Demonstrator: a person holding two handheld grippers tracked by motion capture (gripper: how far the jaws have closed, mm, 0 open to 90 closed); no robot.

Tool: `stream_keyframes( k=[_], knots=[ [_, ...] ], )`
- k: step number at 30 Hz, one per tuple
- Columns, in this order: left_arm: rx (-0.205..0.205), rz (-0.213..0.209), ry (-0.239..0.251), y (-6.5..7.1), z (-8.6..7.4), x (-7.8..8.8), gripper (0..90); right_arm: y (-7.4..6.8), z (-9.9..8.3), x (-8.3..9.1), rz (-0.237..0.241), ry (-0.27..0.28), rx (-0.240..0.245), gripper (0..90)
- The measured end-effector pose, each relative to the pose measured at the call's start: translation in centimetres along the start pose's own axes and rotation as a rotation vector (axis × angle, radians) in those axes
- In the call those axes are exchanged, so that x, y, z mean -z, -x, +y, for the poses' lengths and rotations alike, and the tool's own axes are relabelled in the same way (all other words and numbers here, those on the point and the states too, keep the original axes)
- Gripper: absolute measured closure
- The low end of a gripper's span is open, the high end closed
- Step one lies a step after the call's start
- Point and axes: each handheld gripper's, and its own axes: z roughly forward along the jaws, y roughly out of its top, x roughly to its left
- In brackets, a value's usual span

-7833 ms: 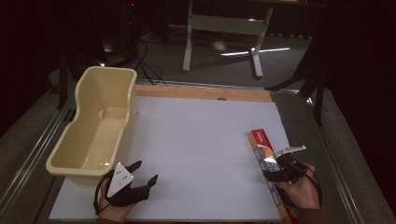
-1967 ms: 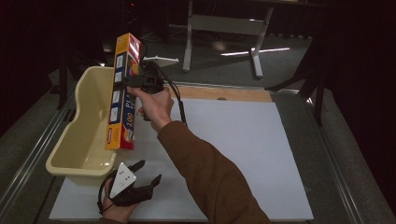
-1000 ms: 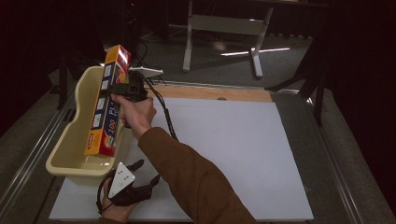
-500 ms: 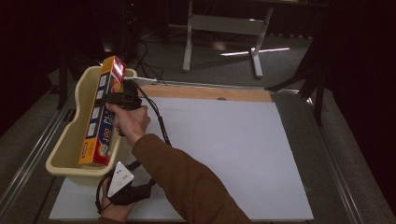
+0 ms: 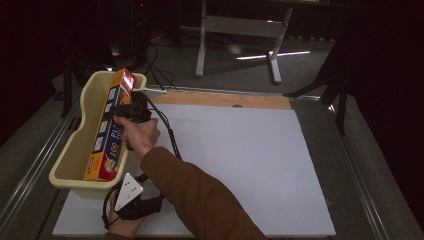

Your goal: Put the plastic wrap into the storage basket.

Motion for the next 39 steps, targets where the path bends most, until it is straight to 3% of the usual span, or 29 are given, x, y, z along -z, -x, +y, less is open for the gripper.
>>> stream_keyframes(
  k=[8,39],
  knots=[
    [0.001,-0.001,0.001,-0.05,0.01,0.02,25.5,0.5,0.17,-0.35,-0.014,-0.018,-0.029,40.5],
    [0.006,0.002,0.005,-0.1,-0.01,0.05,25.6,0.68,0.51,-0.3,-0.088,-0.065,-0.052,38.8]
  ],
)
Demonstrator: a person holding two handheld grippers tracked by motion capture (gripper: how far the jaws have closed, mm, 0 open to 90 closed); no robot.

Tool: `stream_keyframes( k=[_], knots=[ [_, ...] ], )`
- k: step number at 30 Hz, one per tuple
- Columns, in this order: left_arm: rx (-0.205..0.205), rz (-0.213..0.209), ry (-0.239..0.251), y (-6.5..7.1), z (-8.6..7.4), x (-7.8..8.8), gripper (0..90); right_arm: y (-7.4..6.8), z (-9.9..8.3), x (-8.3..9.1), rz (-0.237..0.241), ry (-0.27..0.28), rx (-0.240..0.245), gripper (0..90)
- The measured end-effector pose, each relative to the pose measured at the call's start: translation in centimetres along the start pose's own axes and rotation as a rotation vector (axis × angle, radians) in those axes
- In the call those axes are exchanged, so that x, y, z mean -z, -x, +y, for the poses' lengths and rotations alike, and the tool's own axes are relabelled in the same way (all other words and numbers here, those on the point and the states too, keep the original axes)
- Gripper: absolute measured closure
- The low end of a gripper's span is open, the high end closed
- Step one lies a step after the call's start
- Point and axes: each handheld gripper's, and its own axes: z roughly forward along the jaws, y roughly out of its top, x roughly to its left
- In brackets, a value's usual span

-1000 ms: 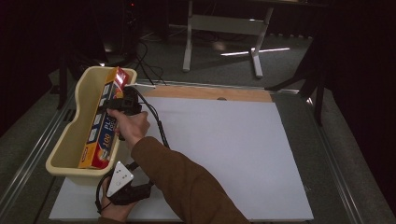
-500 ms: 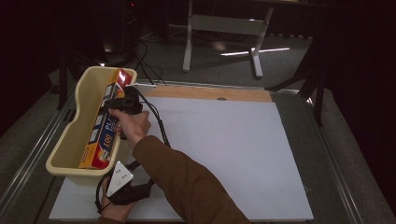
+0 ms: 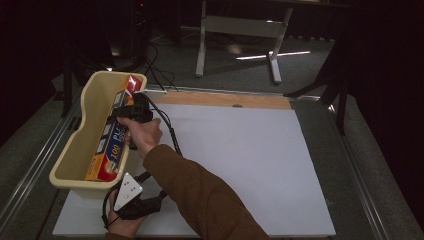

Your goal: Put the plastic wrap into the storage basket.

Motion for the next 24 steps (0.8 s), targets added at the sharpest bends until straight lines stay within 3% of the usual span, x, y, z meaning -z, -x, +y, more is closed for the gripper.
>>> stream_keyframes(
  k=[6,24],
  knots=[
    [0.0,0.005,-0.001,-0.02,-0.01,0.08,25.6,-0.14,-0.1,-0.18,-0.055,-0.014,0.016,37.3],
    [0.004,0.005,-0.001,-0.03,0.0,0.06,25.6,-0.81,-0.68,0.02,-0.104,0.016,0.051,34.4]
  ],
)
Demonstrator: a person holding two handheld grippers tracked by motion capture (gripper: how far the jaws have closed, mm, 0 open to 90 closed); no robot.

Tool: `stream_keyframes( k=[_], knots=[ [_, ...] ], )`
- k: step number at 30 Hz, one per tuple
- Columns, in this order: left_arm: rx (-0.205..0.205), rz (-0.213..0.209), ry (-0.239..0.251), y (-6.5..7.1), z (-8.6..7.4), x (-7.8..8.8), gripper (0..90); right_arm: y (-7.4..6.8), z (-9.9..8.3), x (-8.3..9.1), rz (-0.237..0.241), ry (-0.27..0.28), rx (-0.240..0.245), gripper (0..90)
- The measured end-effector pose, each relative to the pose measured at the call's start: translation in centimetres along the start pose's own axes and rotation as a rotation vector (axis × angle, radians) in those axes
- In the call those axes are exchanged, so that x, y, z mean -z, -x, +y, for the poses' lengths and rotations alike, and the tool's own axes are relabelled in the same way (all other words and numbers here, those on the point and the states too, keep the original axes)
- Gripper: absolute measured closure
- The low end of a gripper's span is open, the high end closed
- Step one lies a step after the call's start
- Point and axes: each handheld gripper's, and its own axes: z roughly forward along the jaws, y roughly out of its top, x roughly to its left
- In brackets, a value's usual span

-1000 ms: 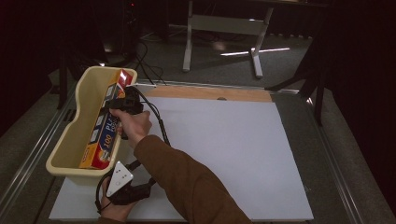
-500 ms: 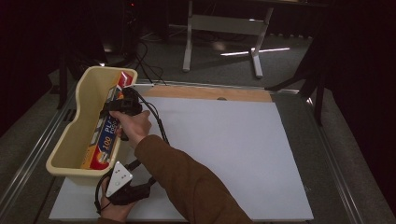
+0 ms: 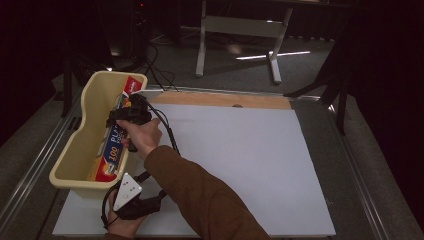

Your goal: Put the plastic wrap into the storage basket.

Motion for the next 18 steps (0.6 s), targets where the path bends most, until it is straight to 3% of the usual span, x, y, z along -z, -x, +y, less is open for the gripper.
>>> stream_keyframes(
  k=[18],
  knots=[
    [0.001,0.004,0.0,0.0,0.0,0.0,25.7,-0.5,-0.6,1.1,-0.029,0.018,0.038,34.3]
  ],
)
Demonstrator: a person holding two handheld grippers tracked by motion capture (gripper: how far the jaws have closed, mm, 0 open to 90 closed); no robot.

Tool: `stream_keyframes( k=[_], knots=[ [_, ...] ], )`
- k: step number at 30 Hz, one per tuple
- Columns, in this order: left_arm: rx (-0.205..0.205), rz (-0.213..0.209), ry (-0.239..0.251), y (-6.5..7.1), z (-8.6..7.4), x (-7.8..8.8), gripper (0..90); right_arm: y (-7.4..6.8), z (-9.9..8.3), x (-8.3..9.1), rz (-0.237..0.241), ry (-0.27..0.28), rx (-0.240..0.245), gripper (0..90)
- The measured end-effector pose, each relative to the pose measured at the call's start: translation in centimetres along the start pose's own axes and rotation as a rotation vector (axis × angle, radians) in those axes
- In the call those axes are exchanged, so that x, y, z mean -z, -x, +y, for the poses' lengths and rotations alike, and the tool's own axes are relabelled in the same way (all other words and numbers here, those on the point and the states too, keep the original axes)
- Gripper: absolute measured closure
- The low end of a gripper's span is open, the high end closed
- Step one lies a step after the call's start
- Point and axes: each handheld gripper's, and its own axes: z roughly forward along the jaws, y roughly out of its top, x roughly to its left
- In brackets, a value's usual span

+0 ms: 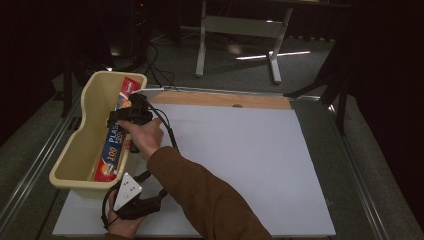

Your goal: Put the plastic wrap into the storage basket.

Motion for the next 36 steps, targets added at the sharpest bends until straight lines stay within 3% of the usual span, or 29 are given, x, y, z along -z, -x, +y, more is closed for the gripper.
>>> stream_keyframes(
  k=[10,16,18,19,20,24,25,26,28,31,33,36],
  knots=[
    [-0.002,0.003,-0.005,0.0,0.0,0.0,25.8,1.1,0.4,2.0,0.027,-0.02,0.007,36.0],
    [0.0,-0.004,-0.012,0.1,-0.1,-0.3,26.3,2.5,0.6,2.9,0.071,-0.07,0.083,36.5],
    [-0.003,-0.009,-0.014,0.2,-0.1,-0.3,26.5,2.9,0.4,3.2,0.101,-0.077,0.144,36.3],
    [-0.004,-0.009,-0.015,0.3,-0.1,-0.4,26.4,3.2,0.3,3.7,0.096,-0.066,0.209,36.1],
    [-0.007,-0.01,-0.016,0.3,-0.1,-0.4,26.4,3.2,0.3,3.7,0.096,-0.066,0.209,36.1],
    [-0.013,-0.008,-0.019,0.4,-0.1,-0.3,26.5,3.9,-0.5,5.2,0.048,-0.001,0.346,36.3],
    [-0.013,-0.008,-0.019,0.4,-0.1,-0.3,26.5,3.9,-0.5,5.2,0.048,-0.001,0.346,36.3],
    [-0.009,-0.005,-0.018,0.4,-0.1,-0.2,26.5,4.6,-1.1,6.4,-0.002,0.06,0.438,36.8],
    [-0.009,-0.003,-0.018,0.4,-0.2,-0.1,26.6,5.1,-1.4,7.1,-0.013,0.09,0.484,36.7],
    [-0.007,0.006,-0.029,0.2,-0.2,-0.1,26.9,6.5,-2.2,8.5,-0.074,0.133,0.585,36.6],
    [-0.002,0.006,-0.028,0.2,-0.2,0.0,26.9,7.5,-2.8,9.4,-0.121,0.149,0.619,36.6],
    [-0.001,0.01,-0.033,0.2,-0.2,-0.1,26.9,8.8,-3.5,11.0,-0.154,0.178,0.663,35.4]
  ],
)
